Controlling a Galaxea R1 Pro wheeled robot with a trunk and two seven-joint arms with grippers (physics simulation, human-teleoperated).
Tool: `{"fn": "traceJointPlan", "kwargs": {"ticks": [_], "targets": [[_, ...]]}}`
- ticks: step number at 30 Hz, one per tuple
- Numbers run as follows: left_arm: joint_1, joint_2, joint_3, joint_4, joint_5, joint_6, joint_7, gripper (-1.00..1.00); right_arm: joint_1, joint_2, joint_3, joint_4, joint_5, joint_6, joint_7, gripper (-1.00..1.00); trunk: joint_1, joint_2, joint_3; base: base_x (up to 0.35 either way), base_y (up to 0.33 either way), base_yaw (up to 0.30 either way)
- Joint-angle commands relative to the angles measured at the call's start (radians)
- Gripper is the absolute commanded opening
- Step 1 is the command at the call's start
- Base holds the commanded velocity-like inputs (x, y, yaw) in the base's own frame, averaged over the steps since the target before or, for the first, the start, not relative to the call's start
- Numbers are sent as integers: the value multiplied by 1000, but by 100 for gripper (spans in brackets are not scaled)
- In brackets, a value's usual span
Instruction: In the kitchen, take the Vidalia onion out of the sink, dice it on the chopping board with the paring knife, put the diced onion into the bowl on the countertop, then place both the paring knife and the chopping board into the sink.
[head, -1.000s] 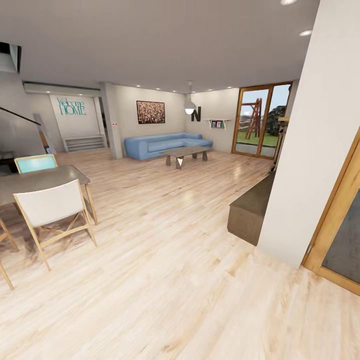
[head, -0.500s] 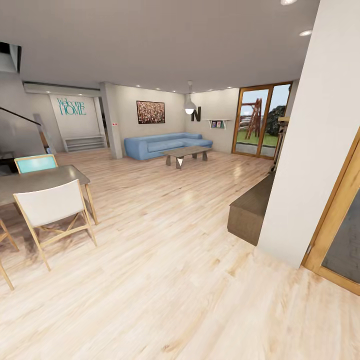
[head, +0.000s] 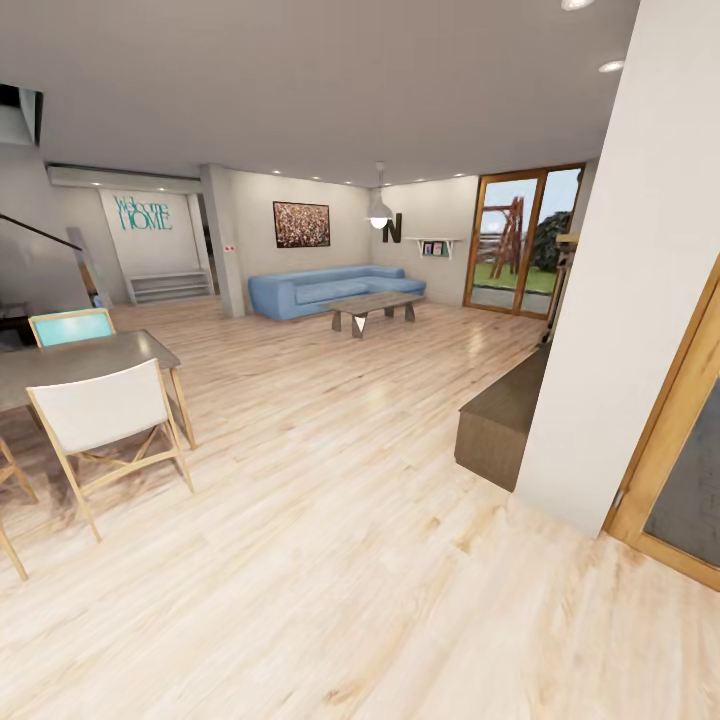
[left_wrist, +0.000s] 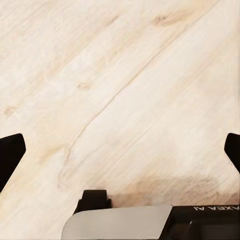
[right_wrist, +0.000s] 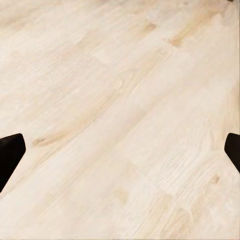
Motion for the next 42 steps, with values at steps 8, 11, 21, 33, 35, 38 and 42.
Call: {"fn": "traceJointPlan", "kwargs": {"ticks": [8, 11, 21, 33, 35, 38, 42], "targets": [[-1, 2, 1, 34, 4, -9, 0, 100, -1, 0, -3, -11, -5, -9, -11, 100, 0, -1, -1, 0, 0, 0], [-1, 4, 2, 35, 5, -9, 1, 100, -1, 0, -5, -2, -5, -10, -12, 100, 0, -1, -1, 0, 0, -50], [-1, 14, 1, 37, 11, -9, -7, 100, -1, 0, -7, 22, -6, -13, -11, 100, 0, -1, -1, 0, 0, -237], [-1, 17, -1, 44, 11, -10, -7, 100, -1, 1, -76, 26, -7, -14, -11, 100, 0, -1, -1, 0, 0, -275], [-1, 17, -1, 45, 11, -10, -7, 100, -1, 2, -77, 27, -7, -14, -11, 100, 0, -1, -1, 0, 0, -279], [-1, 17, -4, 46, 11, -10, -8, 100, -1, 1, -78, 35, -7, -14, -11, 100, 0, -1, -1, 0, 0, -280], [-1, 17, -6, 47, 11, -11, -8, 100, -1, 1, -78, 39, -8, -14, -11, 100, 0, -1, -1, 0, 0, -281]]}}
